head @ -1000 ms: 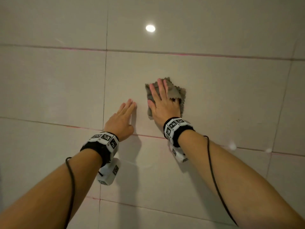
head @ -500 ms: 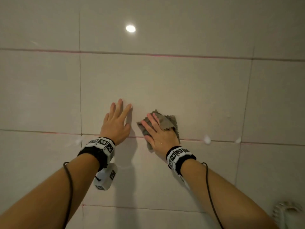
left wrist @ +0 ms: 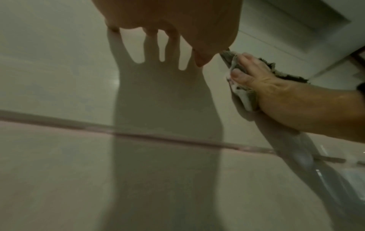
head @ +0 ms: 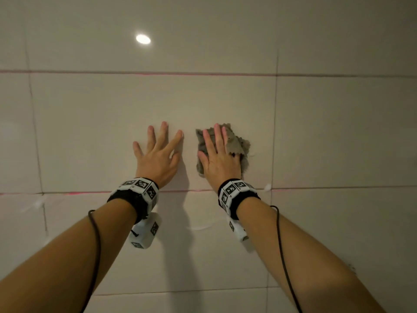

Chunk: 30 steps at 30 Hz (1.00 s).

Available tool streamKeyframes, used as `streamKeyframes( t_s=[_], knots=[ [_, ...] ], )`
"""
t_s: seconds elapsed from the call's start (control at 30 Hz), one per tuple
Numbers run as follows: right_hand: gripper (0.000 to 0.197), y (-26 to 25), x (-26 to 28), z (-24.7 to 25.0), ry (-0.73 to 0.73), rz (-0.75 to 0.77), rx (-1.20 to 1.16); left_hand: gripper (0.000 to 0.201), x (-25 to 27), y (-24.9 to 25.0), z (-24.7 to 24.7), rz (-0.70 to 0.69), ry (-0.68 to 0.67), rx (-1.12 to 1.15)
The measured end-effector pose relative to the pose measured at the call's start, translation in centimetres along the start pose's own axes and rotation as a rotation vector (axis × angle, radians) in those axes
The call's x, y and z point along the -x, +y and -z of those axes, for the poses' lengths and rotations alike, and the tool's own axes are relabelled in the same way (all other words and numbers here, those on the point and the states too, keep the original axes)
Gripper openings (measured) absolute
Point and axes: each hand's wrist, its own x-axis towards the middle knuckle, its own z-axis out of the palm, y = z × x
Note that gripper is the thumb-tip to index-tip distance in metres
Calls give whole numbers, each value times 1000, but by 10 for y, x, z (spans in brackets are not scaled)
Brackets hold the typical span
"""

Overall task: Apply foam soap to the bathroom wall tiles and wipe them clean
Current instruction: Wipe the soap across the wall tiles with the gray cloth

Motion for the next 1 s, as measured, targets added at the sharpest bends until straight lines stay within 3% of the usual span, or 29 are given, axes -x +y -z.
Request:
streamKeyframes(
  t_s=[0.2, 0.33, 0.5, 0.7, 1.0],
  knots=[
    [63, 56, 26, 4, 38, -217, -51, 54, -9, 56, -21, -50, 19, -38],
    [65, 80, 69, -12, 65, -282, -48, 56, -4, 80, -40, -102, 30, -62],
    [67, 101, 119, -18, 7, -254, -11, 55, 15, 109, -64, -213, -28, -116],
    [66, 138, 143, -7, -115, -176, 25, 55, 33, 129, -75, -222, -56, -120],
    [66, 186, 137, 2, 60, -336, -128, 57, 35, 130, -71, -209, -83, -124]
  ],
)
